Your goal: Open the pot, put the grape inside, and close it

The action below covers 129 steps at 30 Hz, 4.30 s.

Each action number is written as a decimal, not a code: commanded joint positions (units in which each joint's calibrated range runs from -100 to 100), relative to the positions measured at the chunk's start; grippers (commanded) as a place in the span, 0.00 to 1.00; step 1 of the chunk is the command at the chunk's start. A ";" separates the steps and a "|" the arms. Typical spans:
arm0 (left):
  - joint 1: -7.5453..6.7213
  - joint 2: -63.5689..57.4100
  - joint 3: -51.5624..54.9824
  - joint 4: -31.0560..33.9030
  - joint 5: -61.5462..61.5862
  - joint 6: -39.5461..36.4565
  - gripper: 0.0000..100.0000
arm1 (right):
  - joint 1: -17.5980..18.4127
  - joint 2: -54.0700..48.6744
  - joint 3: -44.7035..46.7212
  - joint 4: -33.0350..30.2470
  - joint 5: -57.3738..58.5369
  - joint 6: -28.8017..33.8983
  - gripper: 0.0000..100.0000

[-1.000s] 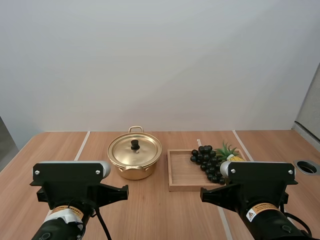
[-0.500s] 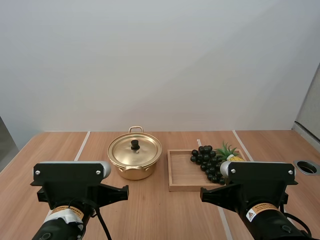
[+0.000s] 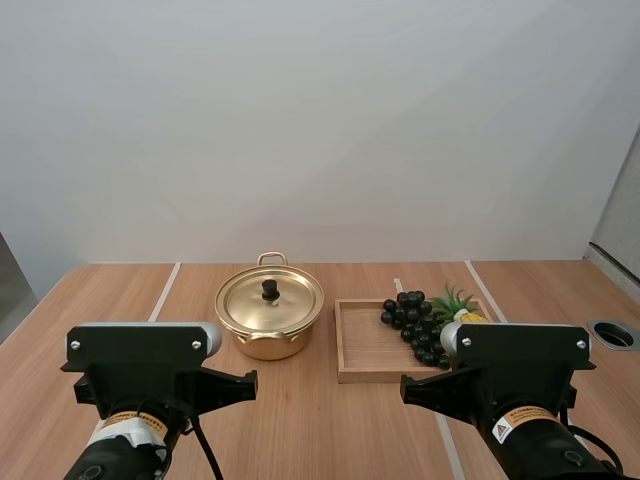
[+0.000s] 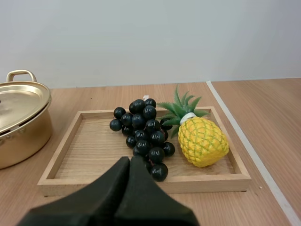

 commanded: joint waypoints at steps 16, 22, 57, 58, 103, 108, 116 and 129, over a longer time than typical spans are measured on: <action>0.16 -0.31 0.06 -0.50 -6.23 0.43 0.00 | 0.01 -0.40 0.00 2.67 -11.72 -0.21 0.00; 0.16 -0.31 -10.53 0.96 -7.36 0.56 0.00 | 0.01 -0.40 -10.71 2.67 -10.43 -0.21 0.00; 0.16 31.17 -63.84 4.38 5.11 -3.22 0.00 | 0.01 26.32 -59.59 -4.23 7.70 -0.21 0.00; 0.16 33.35 -65.74 4.38 6.23 -3.22 0.00 | 0.01 28.01 -60.52 -4.23 7.70 -0.21 0.00; 0.16 55.92 -71.86 -9.95 30.71 33.24 1.00 | 0.01 38.68 -64.97 -5.27 14.49 -4.40 1.00; 0.16 63.16 -71.86 -11.67 39.29 37.76 1.00 | 0.01 38.68 -64.97 -5.27 18.09 -6.05 1.00; 0.16 74.07 -71.86 -11.67 44.56 45.32 1.00 | 0.01 38.68 -64.97 -5.27 17.36 -6.23 1.00; -3.47 86.93 -75.86 -10.44 52.12 48.29 1.00 | 0.01 40.53 -64.97 -2.80 22.14 -12.37 1.00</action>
